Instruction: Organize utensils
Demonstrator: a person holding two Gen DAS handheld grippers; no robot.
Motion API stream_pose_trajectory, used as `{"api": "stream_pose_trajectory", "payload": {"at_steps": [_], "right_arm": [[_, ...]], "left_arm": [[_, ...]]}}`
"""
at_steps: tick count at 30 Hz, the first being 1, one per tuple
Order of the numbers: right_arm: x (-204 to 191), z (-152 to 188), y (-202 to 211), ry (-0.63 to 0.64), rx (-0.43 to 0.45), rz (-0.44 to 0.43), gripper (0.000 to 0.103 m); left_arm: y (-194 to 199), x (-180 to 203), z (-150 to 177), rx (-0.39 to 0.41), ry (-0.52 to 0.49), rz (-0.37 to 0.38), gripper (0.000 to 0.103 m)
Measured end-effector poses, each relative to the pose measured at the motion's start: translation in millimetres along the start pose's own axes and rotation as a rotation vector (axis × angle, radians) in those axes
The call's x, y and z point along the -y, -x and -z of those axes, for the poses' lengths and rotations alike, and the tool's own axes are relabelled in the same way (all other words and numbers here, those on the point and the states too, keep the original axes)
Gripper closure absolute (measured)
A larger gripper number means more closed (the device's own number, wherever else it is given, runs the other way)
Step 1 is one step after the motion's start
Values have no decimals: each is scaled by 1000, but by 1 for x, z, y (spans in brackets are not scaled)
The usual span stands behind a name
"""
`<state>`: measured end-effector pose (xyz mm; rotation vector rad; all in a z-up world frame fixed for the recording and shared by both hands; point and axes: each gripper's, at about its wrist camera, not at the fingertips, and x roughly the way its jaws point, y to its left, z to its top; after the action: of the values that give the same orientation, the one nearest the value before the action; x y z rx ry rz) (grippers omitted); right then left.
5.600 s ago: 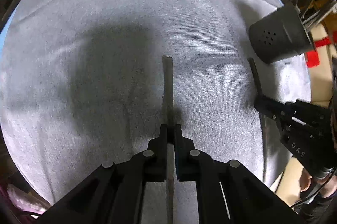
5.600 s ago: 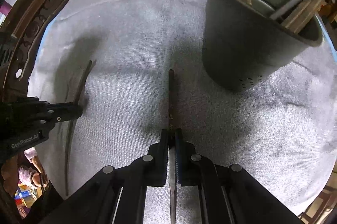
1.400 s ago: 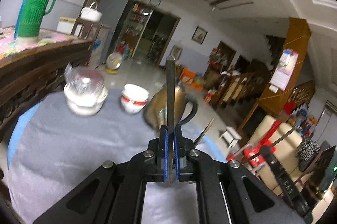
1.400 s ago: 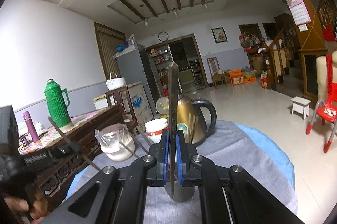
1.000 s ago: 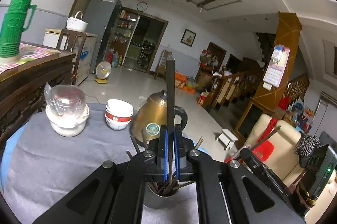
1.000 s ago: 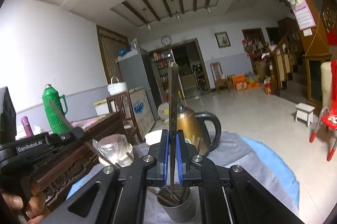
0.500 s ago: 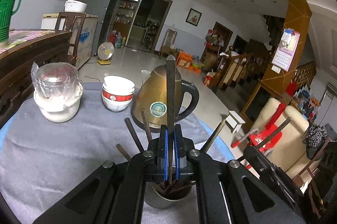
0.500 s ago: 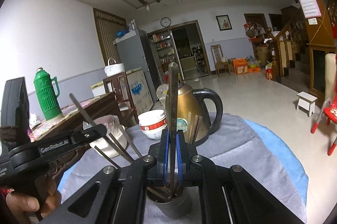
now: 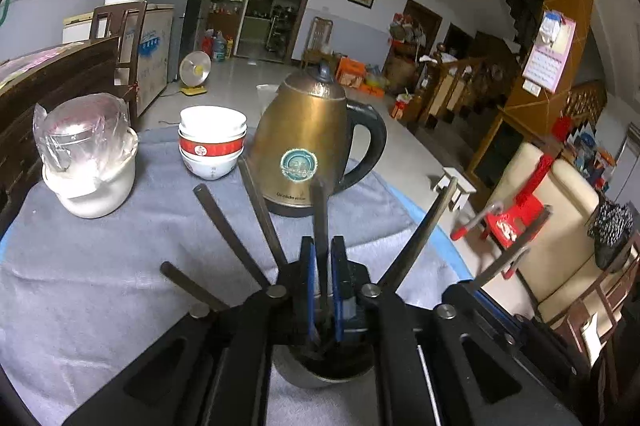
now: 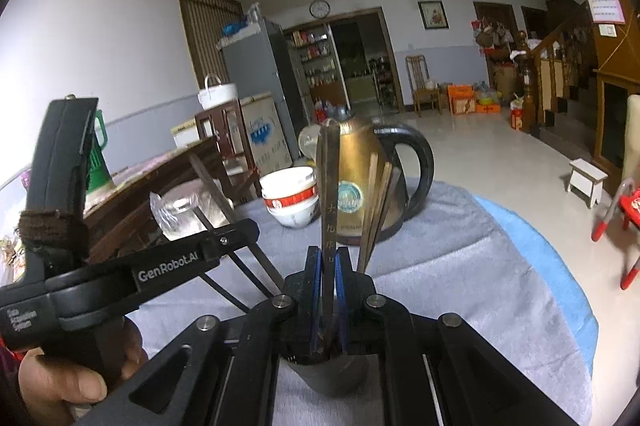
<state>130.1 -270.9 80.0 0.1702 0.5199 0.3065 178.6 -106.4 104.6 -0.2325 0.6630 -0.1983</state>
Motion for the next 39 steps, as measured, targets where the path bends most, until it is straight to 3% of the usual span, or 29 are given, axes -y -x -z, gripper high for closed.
{"api": "stream_pose_trajectory", "payload": {"at_steps": [2, 4, 5, 6, 7, 10, 14, 19, 27, 39], "right_arm": [[1, -1, 3, -6, -5, 22, 91], [3, -3, 13, -12, 17, 37, 79], [4, -5, 19, -14, 30, 44, 61], [5, -6, 25, -17, 46, 54, 30], [5, -7, 36, -19, 79, 72, 24], [8, -9, 56, -35, 114, 102, 23], [16, -1, 88, -109, 148, 103, 23], [12, 18, 103, -124, 99, 100, 23], [-3, 54, 109, -104, -2, 94, 21], [-37, 61, 110, 29, 9, 35, 16]], "left_arm": [[11, -1, -2, 10, 3, 0, 62], [32, -4, -5, 55, 11, 5, 49], [44, -5, -7, 80, 8, 0, 46], [52, -6, -8, 94, 6, -5, 45], [65, -8, -8, 115, 7, -10, 41], [97, -16, -2, 165, 13, -32, 33], [121, -26, 13, 162, 19, -76, 21], [121, -29, 40, 72, -14, -129, 21], [117, -25, 69, -25, -25, -128, 20], [119, -26, 81, -45, -34, -182, 19]]}}
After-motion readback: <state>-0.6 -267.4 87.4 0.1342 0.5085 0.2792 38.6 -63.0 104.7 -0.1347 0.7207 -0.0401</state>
